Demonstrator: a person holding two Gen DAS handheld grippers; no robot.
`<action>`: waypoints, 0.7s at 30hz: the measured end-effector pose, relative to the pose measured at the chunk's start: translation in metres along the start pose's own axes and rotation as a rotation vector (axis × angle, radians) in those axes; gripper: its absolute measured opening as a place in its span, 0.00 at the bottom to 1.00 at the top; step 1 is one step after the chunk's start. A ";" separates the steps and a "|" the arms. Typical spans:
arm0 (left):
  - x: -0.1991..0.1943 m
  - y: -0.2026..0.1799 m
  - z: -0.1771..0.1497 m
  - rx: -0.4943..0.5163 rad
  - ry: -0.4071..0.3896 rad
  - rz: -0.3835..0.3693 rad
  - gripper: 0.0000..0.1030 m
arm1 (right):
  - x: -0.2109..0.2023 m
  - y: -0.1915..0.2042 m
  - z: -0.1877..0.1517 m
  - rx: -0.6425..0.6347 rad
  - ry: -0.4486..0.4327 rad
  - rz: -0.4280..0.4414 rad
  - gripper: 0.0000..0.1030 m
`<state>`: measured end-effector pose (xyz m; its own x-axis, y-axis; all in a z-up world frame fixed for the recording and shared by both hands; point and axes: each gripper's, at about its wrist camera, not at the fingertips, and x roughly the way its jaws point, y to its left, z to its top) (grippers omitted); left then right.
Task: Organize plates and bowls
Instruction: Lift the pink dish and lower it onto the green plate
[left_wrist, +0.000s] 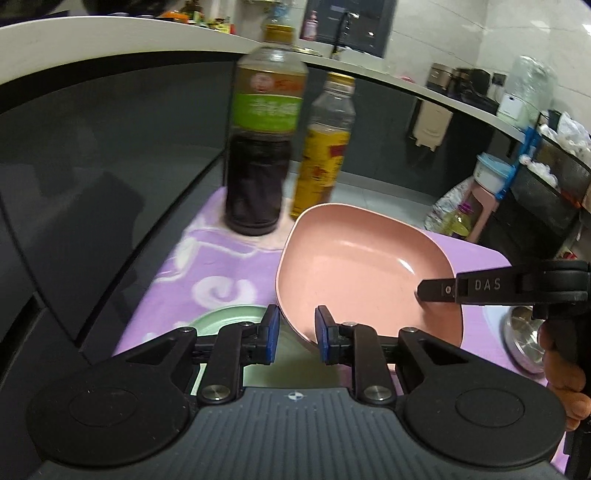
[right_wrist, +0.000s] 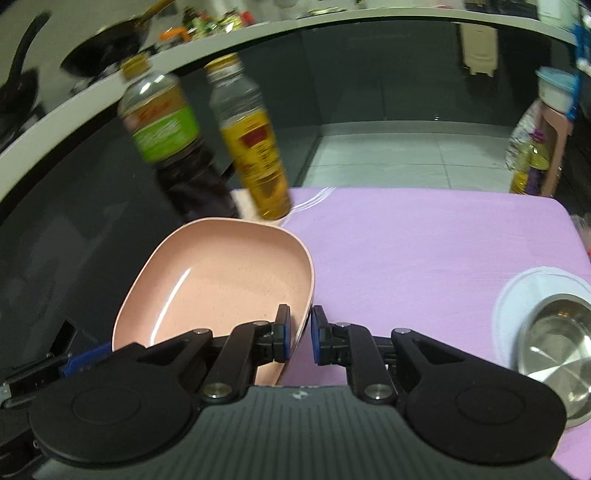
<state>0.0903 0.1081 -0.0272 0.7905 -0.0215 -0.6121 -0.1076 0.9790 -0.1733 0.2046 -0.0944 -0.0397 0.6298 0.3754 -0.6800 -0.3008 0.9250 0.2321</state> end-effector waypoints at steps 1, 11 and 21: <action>-0.002 0.005 -0.002 -0.003 -0.003 0.005 0.18 | 0.002 0.007 -0.002 -0.017 0.009 0.000 0.03; -0.007 0.047 -0.018 -0.079 0.010 -0.001 0.20 | 0.025 0.052 -0.011 -0.105 0.084 -0.004 0.03; -0.003 0.063 -0.027 -0.099 0.029 0.009 0.21 | 0.037 0.073 -0.018 -0.155 0.124 -0.018 0.04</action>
<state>0.0645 0.1644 -0.0572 0.7714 -0.0201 -0.6360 -0.1746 0.9544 -0.2420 0.1931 -0.0141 -0.0607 0.5459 0.3400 -0.7658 -0.4031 0.9078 0.1157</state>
